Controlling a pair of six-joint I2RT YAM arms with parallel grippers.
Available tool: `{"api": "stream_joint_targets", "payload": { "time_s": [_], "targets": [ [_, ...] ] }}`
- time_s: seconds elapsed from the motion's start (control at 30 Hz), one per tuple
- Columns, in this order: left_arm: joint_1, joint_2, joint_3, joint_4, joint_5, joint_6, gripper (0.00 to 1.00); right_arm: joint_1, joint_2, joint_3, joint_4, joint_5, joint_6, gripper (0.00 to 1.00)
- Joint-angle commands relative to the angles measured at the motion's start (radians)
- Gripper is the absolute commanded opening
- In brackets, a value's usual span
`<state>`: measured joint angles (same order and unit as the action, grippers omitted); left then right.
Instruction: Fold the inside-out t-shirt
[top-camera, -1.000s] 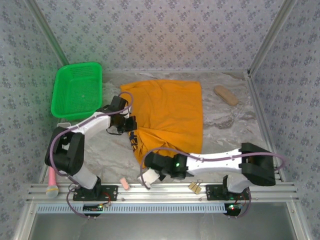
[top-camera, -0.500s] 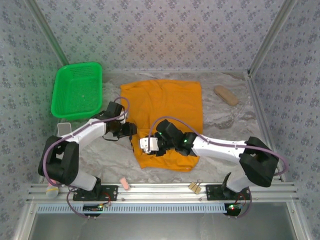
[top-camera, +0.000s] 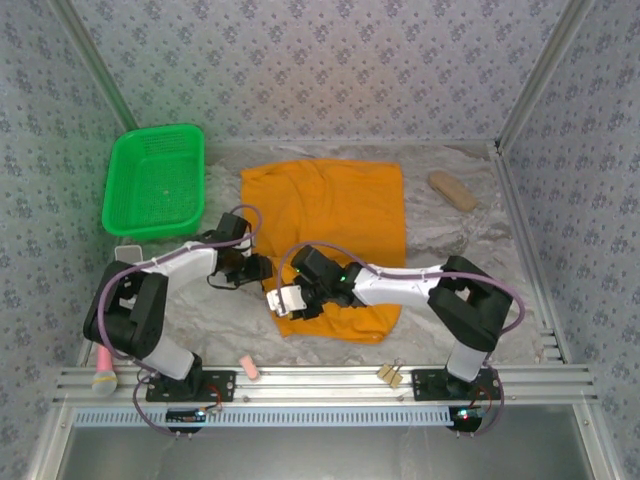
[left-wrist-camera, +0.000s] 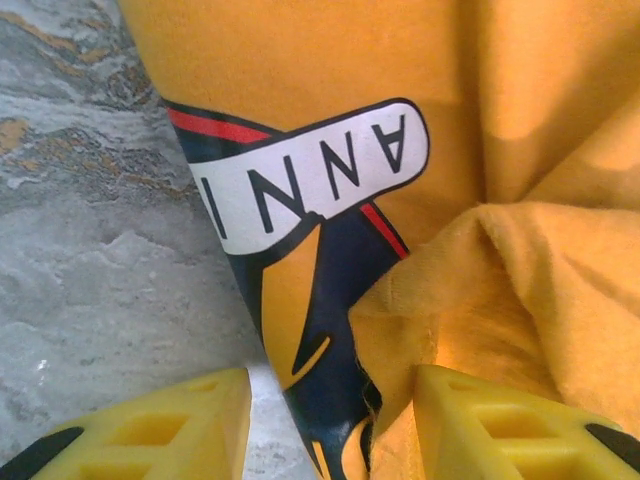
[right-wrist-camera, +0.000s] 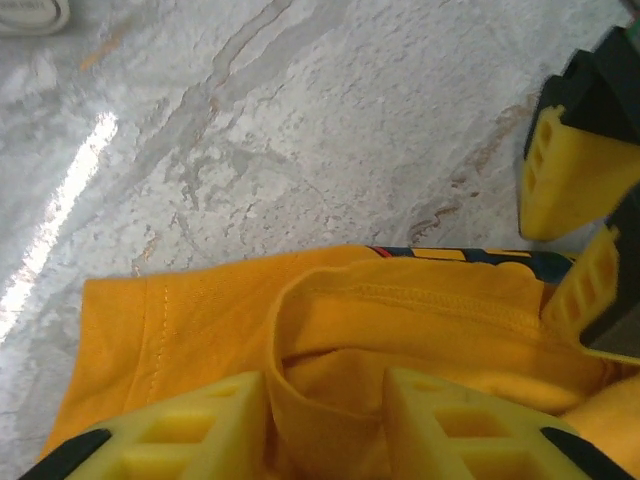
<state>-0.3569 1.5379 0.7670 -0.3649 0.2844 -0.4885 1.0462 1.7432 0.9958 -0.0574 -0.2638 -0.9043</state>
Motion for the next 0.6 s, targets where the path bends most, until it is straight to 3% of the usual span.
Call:
{"api": "stream_joint_targets", "payload": {
  "time_s": [0.0,0.07,0.17,0.23,0.4,0.57],
  "targets": [
    [0.001,0.024,-0.013,0.05,0.053,-0.007,0.44,0.03,0.016,0.03,-0.073,0.069,-0.106,0.05],
    [0.001,0.038,0.005,0.052,0.071,0.002,0.35,0.043,-0.016,0.026,-0.098,0.058,-0.121,0.0],
    [0.001,0.053,0.021,0.071,0.095,0.007,0.09,0.066,-0.076,0.01,-0.106,0.052,-0.123,0.0],
    [0.001,0.069,0.04,0.072,0.098,0.008,0.0,0.084,-0.118,0.003,-0.11,0.084,-0.133,0.0],
    [-0.002,0.056,0.1,-0.005,-0.014,0.008,0.0,0.109,-0.221,0.007,-0.192,0.184,-0.151,0.0],
    [-0.002,0.013,0.151,-0.063,-0.126,0.027,0.0,0.156,-0.28,-0.018,-0.276,0.144,-0.222,0.0]
  ]
}}
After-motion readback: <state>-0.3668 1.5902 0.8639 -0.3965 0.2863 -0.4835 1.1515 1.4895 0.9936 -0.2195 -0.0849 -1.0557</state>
